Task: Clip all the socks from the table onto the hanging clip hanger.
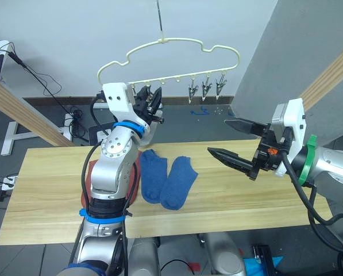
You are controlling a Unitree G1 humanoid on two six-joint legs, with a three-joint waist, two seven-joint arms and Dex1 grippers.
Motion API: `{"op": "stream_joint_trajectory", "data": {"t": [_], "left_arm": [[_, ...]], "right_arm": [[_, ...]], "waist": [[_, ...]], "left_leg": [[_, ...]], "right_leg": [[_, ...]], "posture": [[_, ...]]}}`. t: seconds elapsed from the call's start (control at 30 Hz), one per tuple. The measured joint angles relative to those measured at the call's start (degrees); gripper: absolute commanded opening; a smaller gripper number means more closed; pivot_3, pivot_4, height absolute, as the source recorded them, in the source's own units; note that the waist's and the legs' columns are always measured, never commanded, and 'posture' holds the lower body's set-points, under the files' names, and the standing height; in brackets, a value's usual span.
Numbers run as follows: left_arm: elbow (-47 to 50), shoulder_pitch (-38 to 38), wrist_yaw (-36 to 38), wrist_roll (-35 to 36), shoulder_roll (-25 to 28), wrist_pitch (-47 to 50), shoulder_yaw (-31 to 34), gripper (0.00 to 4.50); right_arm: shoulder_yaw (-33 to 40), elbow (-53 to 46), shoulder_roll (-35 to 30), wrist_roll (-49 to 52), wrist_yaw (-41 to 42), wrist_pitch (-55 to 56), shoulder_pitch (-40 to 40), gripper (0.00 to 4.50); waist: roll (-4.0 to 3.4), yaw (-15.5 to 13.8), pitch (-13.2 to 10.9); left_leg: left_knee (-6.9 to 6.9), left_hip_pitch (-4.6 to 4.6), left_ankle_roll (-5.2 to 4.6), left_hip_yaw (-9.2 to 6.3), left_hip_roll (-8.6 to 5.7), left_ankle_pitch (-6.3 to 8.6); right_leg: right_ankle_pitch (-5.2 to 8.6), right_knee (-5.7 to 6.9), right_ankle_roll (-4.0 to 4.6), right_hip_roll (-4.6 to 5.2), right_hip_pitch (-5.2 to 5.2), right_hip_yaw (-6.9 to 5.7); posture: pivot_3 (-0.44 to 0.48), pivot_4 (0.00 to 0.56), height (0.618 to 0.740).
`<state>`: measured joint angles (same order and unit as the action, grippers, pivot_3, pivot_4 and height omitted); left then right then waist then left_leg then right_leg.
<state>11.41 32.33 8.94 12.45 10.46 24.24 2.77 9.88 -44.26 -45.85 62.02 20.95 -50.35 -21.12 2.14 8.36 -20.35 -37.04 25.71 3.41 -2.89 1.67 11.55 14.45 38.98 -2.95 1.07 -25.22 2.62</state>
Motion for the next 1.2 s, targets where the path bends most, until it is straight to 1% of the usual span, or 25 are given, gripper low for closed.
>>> {"op": "stream_joint_trajectory", "data": {"t": [0.57, 0.7, 0.87, 0.97, 1.2], "left_arm": [[-1.1, 0.1, 0.5, -1.2, 0.0, -0.9, 0.0, 1.53], [-1.1, 0.1, 0.5, -1.2, 0.0, -1.0, 0.0, 0.77], [-1.1, 0.6, 0.5, -1.2, 0.0, -1.2, 0.2, 0.17], [-1.1, 0.7, 0.5, -1.2, 0.0, -1.5, 0.2, 0.0], [-1.1, 0.7, 0.5, -1.1, 0.0, -1.5, 0.4, 0.0]], "right_arm": [[0.0, 0.0, 0.0, -0.1, 0.0, 0.0, 0.4, 4.48], [0.0, -0.2, 0.0, -0.2, -0.1, 0.0, 0.4, 4.5], [0.0, -0.4, 0.0, -0.5, -0.1, 0.0, 0.5, 4.5], [0.0, -0.4, 0.1, -0.5, -0.1, 0.0, 0.6, 4.5], [-0.1, -0.4, 0.2, -0.6, 0.0, 0.0, 0.9, 4.5]], "waist": [[0.0, 0.1, 0.0], [0.0, 0.1, 0.0], [0.0, 0.1, 0.0], [0.0, 0.1, 0.0], [0.0, 0.0, 0.0]], "left_leg": [[0.0, 0.0, 0.0, 0.0, 0.0, 0.0], [0.0, 0.0, 0.0, 0.0, 0.0, 0.0], [0.0, 0.0, 0.0, 0.0, 0.0, 0.0], [0.0, 0.0, 0.0, 0.0, 0.0, 0.0], [0.0, -0.01, 0.0, 0.0, 0.0, 0.0]], "right_leg": [[0.0, 0.0, 0.0, 0.0, 0.0, 0.0], [0.0, 0.0, -0.01, 0.0, 0.0, 0.0], [0.0, 0.0, -0.01, 0.0, 0.0, 0.0], [0.0, 0.0, 0.0, 0.0, 0.01, 0.0], [0.0, 0.0, -0.01, 0.0, 0.01, 0.01]], "posture": [[-0.36, 0.353, 0.74], [-0.358, 0.353, 0.74], [-0.358, 0.353, 0.74], [-0.356, 0.352, 0.74], [-0.351, 0.354, 0.74]]}}
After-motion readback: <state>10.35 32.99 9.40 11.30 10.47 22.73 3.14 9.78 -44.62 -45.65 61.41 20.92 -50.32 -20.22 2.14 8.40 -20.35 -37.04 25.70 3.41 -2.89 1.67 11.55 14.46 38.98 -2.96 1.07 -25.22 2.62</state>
